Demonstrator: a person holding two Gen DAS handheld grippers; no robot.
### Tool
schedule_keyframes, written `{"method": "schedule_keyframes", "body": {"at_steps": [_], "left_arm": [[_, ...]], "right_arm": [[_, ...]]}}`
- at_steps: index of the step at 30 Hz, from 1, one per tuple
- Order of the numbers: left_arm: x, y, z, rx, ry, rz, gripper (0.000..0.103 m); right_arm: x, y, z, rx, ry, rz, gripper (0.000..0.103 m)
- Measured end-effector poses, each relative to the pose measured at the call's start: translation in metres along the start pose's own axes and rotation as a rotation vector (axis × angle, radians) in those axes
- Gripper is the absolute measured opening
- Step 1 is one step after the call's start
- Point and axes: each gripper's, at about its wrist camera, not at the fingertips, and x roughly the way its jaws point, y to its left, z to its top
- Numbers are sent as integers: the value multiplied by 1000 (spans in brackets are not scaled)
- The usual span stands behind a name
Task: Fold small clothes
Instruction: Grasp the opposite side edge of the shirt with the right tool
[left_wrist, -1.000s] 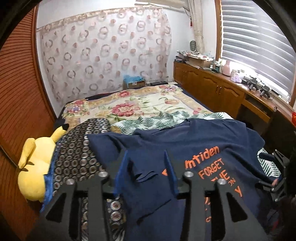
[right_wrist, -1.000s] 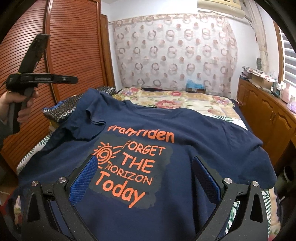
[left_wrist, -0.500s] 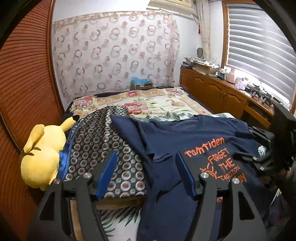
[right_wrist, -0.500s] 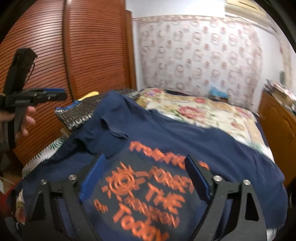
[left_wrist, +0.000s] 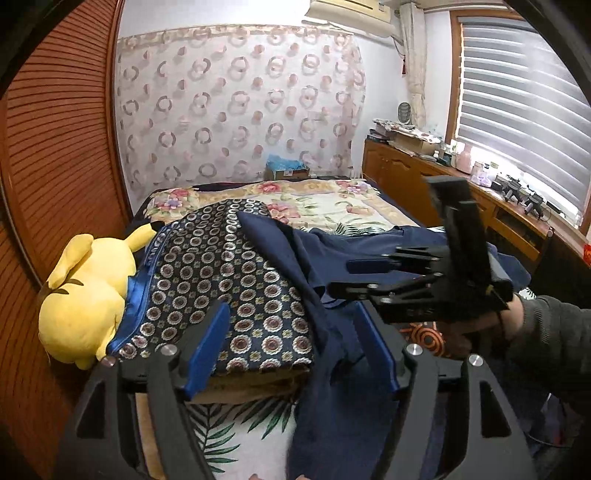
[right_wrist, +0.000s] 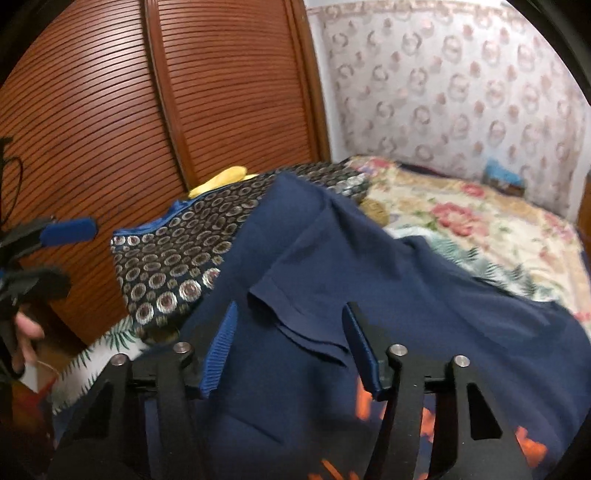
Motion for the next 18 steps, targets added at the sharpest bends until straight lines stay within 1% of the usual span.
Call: {"method": "schedule_keyframes", "body": {"at_steps": [1, 3, 4, 5, 6, 7, 8, 11, 14, 16, 17, 18], "left_arm": [[0, 2, -1, -1, -1, 7, 70], [1, 6, -4, -10, -2, 13, 71], [1, 9, -5, -15, 0, 13, 71], [2, 10, -6, -18, 2, 14, 71], [3, 12, -7, -21, 6, 17, 71], [3, 12, -8, -24, 7, 20, 71], [3, 13, -9, -24, 8, 20, 71], [4, 14, -13, -23, 11, 20, 72], [6, 11, -16, -26, 16, 11, 72], [7, 5, -16, -19, 20, 13, 72], [7, 2, -16, -12, 21, 13, 72], [6, -2, -15, -8, 21, 13, 72]], "right_arm": [[6, 1, 2, -1, 8, 11, 55], [18, 3, 8, -7, 21, 37, 46], [24, 4, 10, -9, 29, 51, 44], [27, 4, 12, -9, 35, 59, 38], [31, 5, 14, -12, 45, 61, 27], [33, 5, 13, -17, 57, 53, 19], [36, 4, 15, -21, 69, 33, 9], [30, -8, 18, -6, 53, 12, 8], [22, -23, 24, 14, 34, -43, 7], [17, -33, 28, 24, 24, -95, 8], [16, -40, 30, 21, 28, -162, 10], [16, -44, 32, 21, 36, -214, 20]]}}
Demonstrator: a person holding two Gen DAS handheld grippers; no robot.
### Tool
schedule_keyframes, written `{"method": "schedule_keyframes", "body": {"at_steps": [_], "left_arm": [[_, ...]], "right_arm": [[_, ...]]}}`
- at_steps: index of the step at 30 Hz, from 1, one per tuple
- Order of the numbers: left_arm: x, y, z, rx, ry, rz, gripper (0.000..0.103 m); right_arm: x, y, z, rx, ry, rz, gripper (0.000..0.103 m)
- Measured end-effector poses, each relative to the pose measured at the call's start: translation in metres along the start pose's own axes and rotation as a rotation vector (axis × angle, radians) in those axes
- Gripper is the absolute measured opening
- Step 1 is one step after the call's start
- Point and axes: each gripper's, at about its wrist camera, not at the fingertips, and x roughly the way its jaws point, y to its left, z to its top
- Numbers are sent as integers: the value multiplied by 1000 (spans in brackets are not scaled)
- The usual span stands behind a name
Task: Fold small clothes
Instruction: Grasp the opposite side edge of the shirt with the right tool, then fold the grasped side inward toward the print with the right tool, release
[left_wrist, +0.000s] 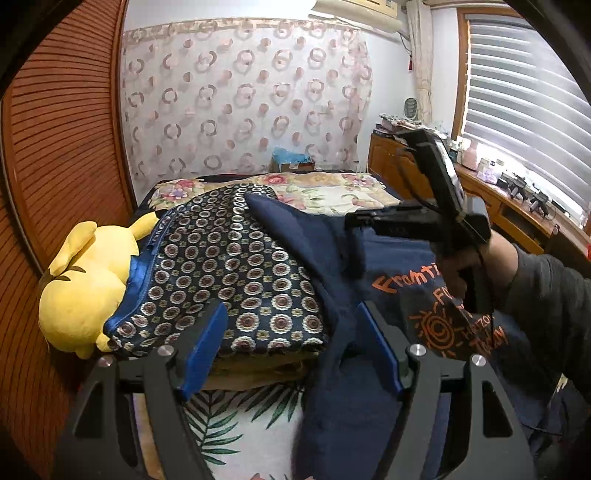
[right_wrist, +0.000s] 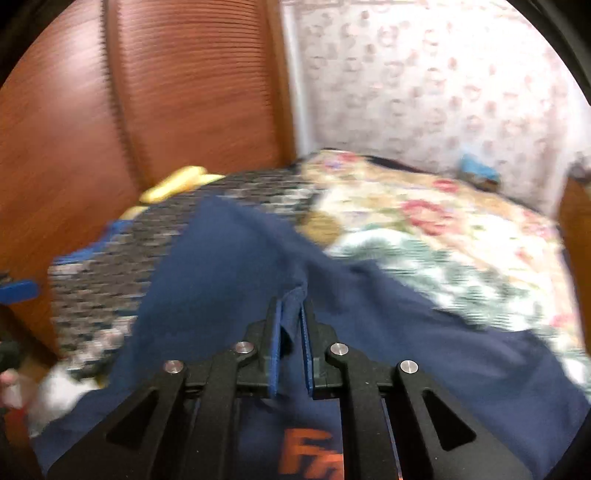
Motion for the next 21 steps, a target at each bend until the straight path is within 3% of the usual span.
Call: {"method": "schedule_keyframes", "body": {"at_steps": [3, 8, 14, 18, 21], "left_arm": [[-3, -10, -1, 5, -4, -16, 72], [-2, -26, -3, 18, -1, -36, 73], [2, -50, -11, 25, 8, -60, 73], [8, -64, -15, 26, 21, -71, 73], [14, -76, -19, 27, 36, -84, 73]], "right_arm": [[-2, -12, 5, 24, 3, -54, 34], [-21, -21, -1, 13, 12, -51, 37], [-73, -25, -35, -12, -6, -70, 38], [-124, -39, -71, -4, -19, -102, 55], [-155, -52, -95, 18, -25, -134, 60]]}}
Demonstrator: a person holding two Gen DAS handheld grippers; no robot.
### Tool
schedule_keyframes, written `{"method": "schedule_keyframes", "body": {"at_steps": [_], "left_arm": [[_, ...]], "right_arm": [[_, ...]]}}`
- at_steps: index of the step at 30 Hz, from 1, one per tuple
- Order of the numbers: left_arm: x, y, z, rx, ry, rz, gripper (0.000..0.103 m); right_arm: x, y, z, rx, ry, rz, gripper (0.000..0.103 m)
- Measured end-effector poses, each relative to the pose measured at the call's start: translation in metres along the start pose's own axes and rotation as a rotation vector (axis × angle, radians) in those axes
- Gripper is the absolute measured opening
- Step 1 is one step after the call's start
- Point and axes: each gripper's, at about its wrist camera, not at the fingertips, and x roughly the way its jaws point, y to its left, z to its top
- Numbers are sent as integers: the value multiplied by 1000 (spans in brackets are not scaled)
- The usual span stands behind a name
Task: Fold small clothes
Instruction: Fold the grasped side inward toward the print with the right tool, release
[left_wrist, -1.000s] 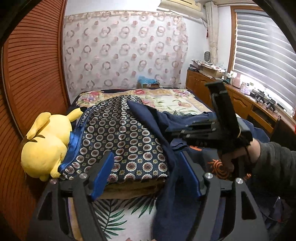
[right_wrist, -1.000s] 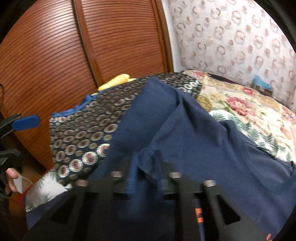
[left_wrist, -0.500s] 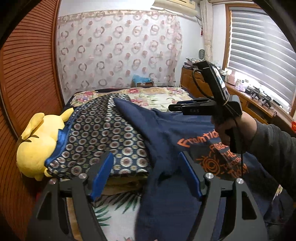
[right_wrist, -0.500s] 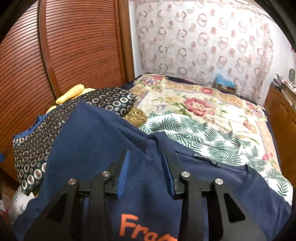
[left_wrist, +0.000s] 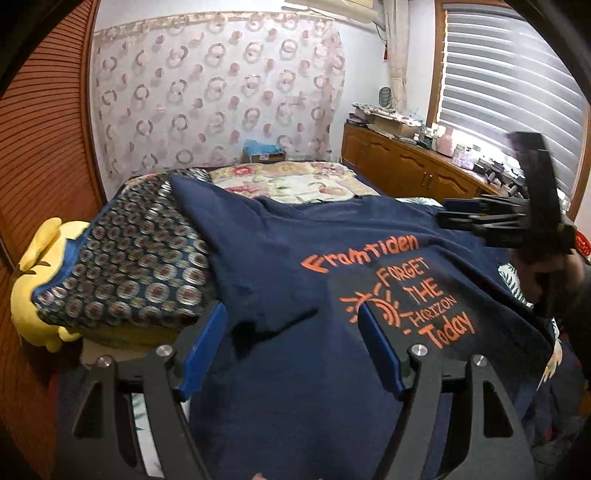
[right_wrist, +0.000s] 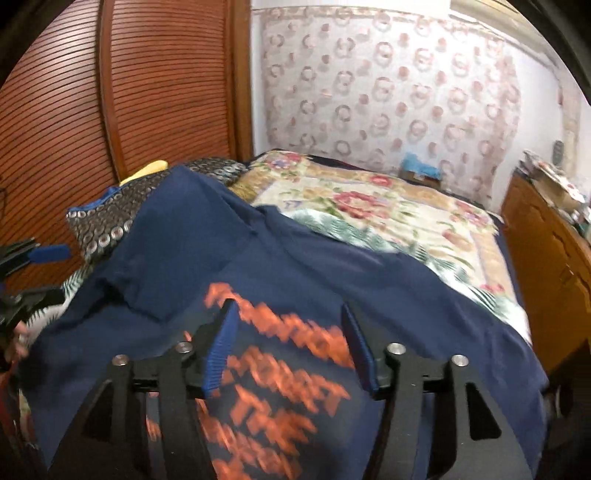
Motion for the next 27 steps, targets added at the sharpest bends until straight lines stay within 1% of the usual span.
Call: {"method": "schedule_keyframes", "body": {"at_steps": [4, 10, 14, 19, 25, 27], "left_arm": [[16, -14, -5, 7, 37, -12, 73], [44, -25, -11, 25, 114, -26, 73], [57, -26, -15, 36, 152, -11, 73], [71, -26, -16, 45, 182, 11, 73], [87, -29, -20, 57, 243, 27, 74], [87, -30, -20, 63, 242, 26, 74]], "right_arm": [[-40, -31, -32, 48, -2, -55, 61], [-72, -71, -74, 75, 24, -163, 61], [-82, -104, -98, 123, 51, -210, 61], [-83, -148, -123, 198, 89, -276, 61], [-81, -190, -142, 288, 123, -306, 61], [-81, -197, -145, 314, 130, -305, 61]]}}
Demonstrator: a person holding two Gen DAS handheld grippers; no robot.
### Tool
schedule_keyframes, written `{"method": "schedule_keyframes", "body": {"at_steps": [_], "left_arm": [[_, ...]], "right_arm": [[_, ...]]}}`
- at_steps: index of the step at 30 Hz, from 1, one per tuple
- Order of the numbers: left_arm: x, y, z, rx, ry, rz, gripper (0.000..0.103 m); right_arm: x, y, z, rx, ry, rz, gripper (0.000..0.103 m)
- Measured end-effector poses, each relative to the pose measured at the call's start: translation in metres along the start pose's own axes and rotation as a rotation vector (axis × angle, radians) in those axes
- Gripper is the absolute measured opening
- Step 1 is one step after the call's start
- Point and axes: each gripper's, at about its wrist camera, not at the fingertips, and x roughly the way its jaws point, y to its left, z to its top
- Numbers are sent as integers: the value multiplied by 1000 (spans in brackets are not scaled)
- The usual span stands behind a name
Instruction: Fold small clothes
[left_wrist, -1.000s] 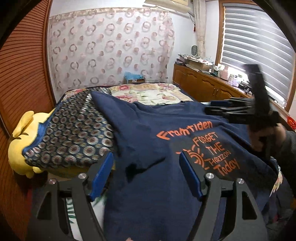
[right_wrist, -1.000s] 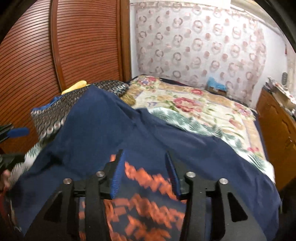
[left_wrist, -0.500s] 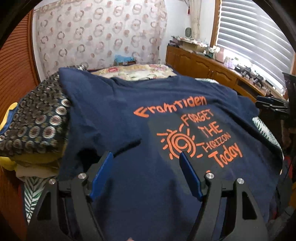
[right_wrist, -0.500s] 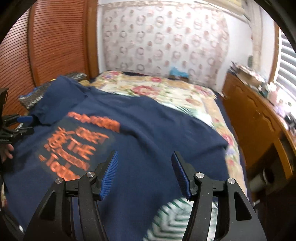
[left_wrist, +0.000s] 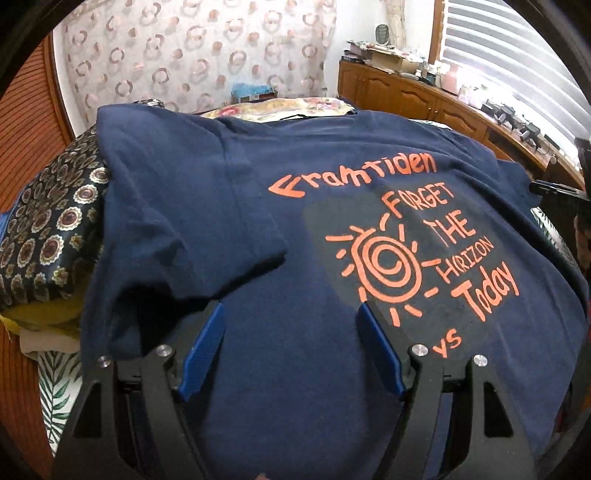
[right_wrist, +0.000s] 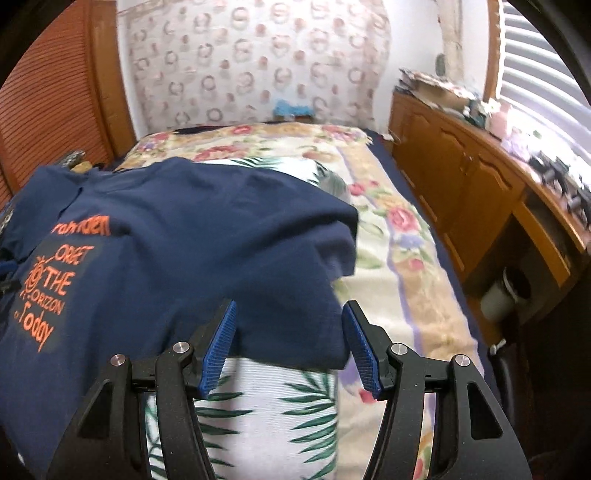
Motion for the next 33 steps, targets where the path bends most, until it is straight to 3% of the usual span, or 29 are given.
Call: {"method": "schedule_keyframes", "body": {"at_steps": [9, 14, 19, 21, 24, 29, 33], "left_arm": [[4, -6, 3, 20, 15, -20, 90], [5, -7, 3, 27, 19, -22, 92], [5, -7, 3, 28, 19, -22, 93], [5, -7, 4, 27, 19, -23, 93], [5, -7, 4, 26, 18, -20, 93], [-7, -6, 3, -1, -20, -22, 93], [-30, -5, 4, -41, -96, -26, 93]], "right_arm": [[11, -18, 0, 52, 44, 17, 61], [17, -19, 1, 56, 69, 46, 60], [15, -13, -2, 17, 76, 59, 43], [13, -9, -2, -19, 66, 42, 25], [7, -1, 1, -92, 36, -12, 8], [-13, 17, 15, -151, -57, -13, 4], [-24, 39, 29, -185, -110, 43, 4]]}}
